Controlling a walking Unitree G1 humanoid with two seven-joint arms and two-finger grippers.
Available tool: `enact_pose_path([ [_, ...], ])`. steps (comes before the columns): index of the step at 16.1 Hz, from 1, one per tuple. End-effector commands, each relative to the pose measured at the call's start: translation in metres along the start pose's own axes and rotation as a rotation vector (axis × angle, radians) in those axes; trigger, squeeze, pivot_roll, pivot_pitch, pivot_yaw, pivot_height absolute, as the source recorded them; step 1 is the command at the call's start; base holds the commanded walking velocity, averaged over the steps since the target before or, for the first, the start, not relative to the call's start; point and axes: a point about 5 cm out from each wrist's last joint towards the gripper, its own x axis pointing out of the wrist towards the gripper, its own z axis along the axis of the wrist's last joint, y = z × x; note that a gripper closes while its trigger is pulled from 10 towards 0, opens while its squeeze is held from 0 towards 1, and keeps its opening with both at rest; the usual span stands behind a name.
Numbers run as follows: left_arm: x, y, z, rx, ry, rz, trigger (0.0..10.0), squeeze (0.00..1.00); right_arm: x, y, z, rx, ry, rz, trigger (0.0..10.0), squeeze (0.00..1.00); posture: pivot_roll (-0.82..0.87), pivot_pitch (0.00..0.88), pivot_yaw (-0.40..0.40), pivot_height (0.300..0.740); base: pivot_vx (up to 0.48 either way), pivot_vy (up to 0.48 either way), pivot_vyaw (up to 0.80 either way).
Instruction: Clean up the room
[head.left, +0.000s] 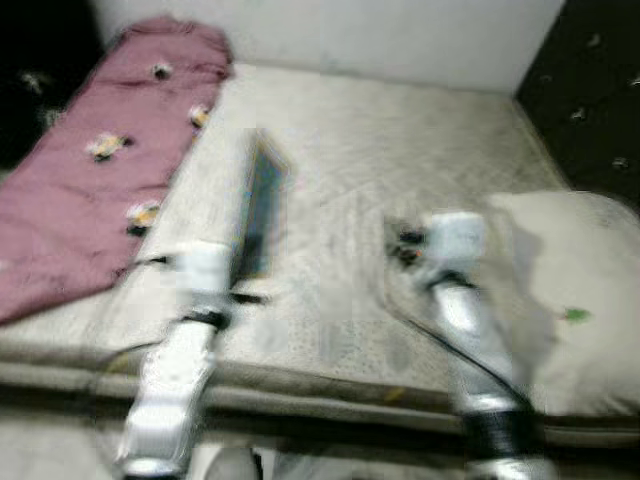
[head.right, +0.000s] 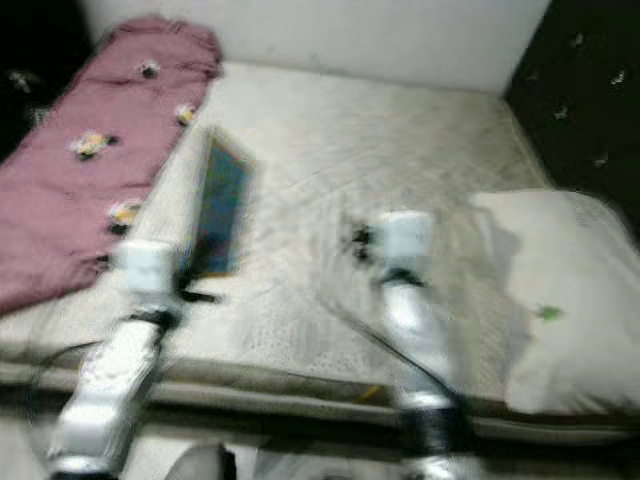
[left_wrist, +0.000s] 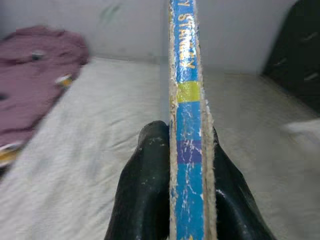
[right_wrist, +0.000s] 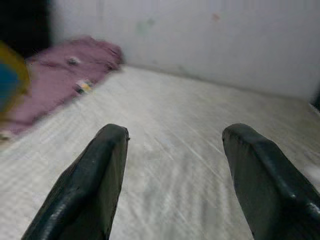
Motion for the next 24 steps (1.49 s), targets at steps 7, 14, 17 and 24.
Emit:
enact_pose_path([
  [7,0.0034,-0.0114,0.0139,0.017,-0.066,-0.024,10.0,0.00,-0.0050,-0.0201,-0.0038,-0.030,0.017,-0.070,10.0,0.00,-0.06,0.000,-0.066,0.740,0.000,0.000,-0.46],
  [14,0.0028,-0.0108,0.0151,0.004,-0.065,-0.034,10.0,0.00,-0.0043,-0.0172,-0.0050,-0.031,0.018,-0.064,10.0,0.00,-0.06,0.000,-0.055,0.740,0.000,-0.214,0.00],
  [17,0.0028,-0.0119,0.0147,-0.003,-0.064,-0.032,10.0,0.00,-0.0034,-0.0172,-0.0047,-0.036,0.019,-0.060,10.0,0.00,-0.06,0.000,-0.061,0.740,0.000,-0.334,0.00],
  [24,0.0037,-0.0140,0.0136,-0.015,-0.063,-0.035,10.0,0.00,-0.0021,-0.0178,-0.0044,-0.050,0.019,-0.051,10.0,0.00,-0.07,0.000,-0.069,0.740,0.000,-0.350,0.00],
])
